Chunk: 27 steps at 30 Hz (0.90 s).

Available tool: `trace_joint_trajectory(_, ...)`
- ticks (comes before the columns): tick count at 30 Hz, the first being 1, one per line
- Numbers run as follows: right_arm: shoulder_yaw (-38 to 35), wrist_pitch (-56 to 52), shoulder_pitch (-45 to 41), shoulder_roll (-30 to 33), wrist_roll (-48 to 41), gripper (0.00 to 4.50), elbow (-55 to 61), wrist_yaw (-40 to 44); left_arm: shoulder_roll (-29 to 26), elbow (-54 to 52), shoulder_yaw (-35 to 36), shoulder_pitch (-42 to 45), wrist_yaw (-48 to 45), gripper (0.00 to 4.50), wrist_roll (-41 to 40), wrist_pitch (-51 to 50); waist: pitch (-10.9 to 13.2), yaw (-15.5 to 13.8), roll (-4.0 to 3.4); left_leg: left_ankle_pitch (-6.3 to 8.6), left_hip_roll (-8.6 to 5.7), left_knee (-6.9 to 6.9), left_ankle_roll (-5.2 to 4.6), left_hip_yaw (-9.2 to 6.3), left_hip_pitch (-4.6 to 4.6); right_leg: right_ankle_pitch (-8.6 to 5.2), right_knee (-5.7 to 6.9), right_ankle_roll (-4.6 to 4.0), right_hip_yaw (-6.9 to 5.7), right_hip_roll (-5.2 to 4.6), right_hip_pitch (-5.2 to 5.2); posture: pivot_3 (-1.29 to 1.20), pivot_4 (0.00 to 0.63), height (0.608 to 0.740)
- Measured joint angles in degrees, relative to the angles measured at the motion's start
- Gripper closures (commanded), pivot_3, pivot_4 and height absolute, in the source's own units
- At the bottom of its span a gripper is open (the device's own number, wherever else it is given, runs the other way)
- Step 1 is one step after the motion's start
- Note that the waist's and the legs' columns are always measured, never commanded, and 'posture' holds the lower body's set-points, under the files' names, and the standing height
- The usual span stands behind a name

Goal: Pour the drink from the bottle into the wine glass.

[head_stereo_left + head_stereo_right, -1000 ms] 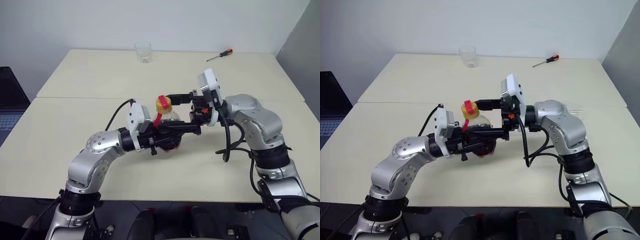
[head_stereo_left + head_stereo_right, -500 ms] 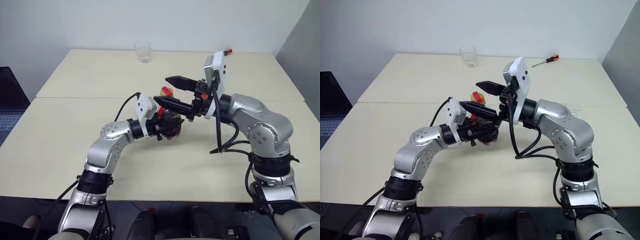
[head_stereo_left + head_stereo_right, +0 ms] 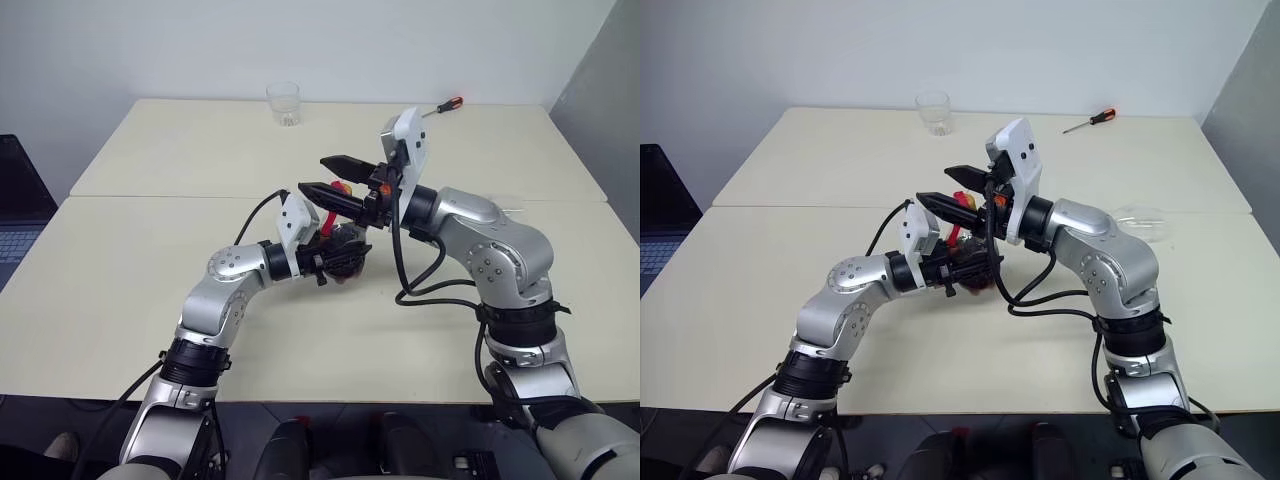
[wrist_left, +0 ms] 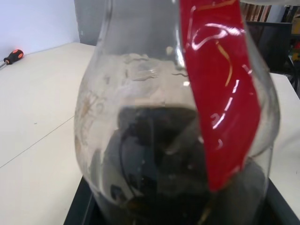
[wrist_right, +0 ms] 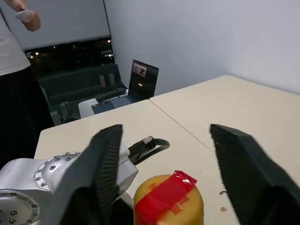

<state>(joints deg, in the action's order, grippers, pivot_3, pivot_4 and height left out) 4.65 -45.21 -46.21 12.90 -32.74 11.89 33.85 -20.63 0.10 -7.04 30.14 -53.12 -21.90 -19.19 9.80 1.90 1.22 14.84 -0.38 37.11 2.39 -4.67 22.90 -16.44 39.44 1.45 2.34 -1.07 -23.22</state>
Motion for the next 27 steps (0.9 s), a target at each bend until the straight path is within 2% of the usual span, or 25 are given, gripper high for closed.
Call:
trace_joint_trajectory(3, 0.02, -0.01, -0.08, -0.33, -0.07, 3.23, -0.41, 0.22, -0.03, 0.00, 0.10, 0.00, 0.09, 2.48, 0.03, -0.06, 0.00, 0.02, 0.00, 0.00, 0.00, 0.00, 0.00, 0.00, 0.00, 0.00, 0.00, 0.00, 0.00, 0.00, 0.00, 0.00, 0.150, 0.740)
trace_joint_trajectory(11, 0.05, 0.05, -0.49, 0.14, -0.04, 3.23, -0.89, 1.39, -0.14, -0.09, 0.19, 0.00, 0.06, 2.48, 0.03, -0.16, 0.00, 0.01, 0.00, 0.00, 0.00, 0.00, 0.00, 0.00, 0.00, 0.00, 0.00, 0.00, 0.00, 0.00, 0.00, 0.00, 0.150, 0.740)
trace_joint_trajectory(14, 0.32, 1.15, -0.53, 1.40, -0.15, 3.23, -0.86, 4.41, -0.54, -1.86, 0.15, -0.48, -0.09, 2.48, -0.21, -1.05, 0.00, 0.03, 0.00, 0.00, 0.00, 0.00, 0.00, 0.01, 0.00, 0.00, -0.01, 0.00, 0.00, 0.00, 0.00, 0.00, 0.150, 0.740)
trace_joint_trajectory(21, 1.27, 3.82, -1.22, 4.21, -5.11, 3.23, -3.23, 19.45, -4.38, -15.72, 0.95, -8.73, -0.19, 2.48, -5.35, -6.21, 0.01, 0.35, -0.01, 0.00, 0.05, -0.02, -0.01, 0.01, -0.03, 0.00, 0.01, 0.00, 0.02, 0.01, 0.00, 0.00, 0.150, 0.740)
trace_joint_trajectory(27, 2.20, 4.78, -5.06, 5.57, -7.11, 3.23, -5.65, 29.07, -5.82, -22.55, 2.34, -11.52, 0.17, 2.48, -7.63, -7.65, 0.01, 0.09, -0.01, 0.00, 0.03, 0.00, -0.01, -0.01, -0.03, 0.00, -0.01, 0.00, -0.02, 0.01, 0.03, 0.00, 0.150, 0.740)
